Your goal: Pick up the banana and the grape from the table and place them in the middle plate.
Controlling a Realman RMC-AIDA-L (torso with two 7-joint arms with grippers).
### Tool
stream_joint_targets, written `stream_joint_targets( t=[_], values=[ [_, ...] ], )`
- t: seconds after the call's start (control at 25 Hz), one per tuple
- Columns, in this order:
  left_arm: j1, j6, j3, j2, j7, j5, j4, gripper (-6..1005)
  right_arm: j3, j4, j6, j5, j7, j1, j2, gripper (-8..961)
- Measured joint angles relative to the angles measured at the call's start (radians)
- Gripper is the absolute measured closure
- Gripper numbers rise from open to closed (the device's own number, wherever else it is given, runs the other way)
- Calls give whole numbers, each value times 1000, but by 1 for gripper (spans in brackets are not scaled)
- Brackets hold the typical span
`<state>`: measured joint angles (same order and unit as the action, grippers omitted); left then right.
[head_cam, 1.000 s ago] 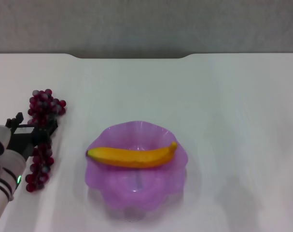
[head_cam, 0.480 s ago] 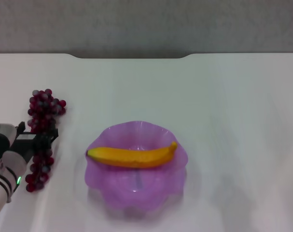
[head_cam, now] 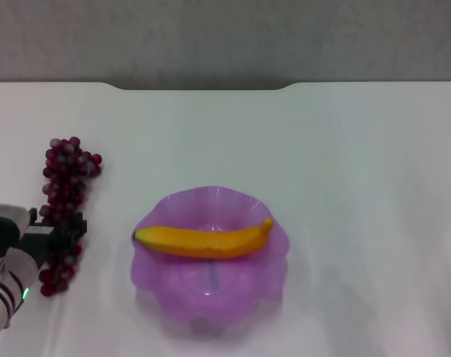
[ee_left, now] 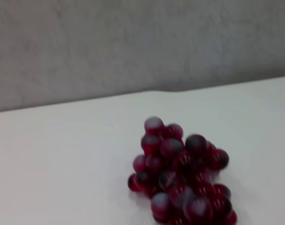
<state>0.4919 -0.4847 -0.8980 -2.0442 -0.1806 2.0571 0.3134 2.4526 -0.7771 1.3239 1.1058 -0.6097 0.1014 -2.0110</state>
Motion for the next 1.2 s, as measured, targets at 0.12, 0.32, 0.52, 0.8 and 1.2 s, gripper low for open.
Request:
stream_joint_targets(
  t=[0.12,0.32,0.52,0.8,1.2],
  values=[
    [-2,11,2,-1,-2,9,0,225,0,0,0,1,0,0,0,953],
    [-3,13,2,-2,-2,11,5,228,0,0,0,0,-1,0,0,953],
    [-5,14,13,-2,-2,11,7,230,0,1,1,0,-1,0,1,953],
    [-6,14,25,-2,-6,11,7,396,0,1,2,-2,-1,0,1,953],
    [-7,3,25,-2,-19,10,9,500,0,4,3,-2,-1,0,2,953]
  ],
)
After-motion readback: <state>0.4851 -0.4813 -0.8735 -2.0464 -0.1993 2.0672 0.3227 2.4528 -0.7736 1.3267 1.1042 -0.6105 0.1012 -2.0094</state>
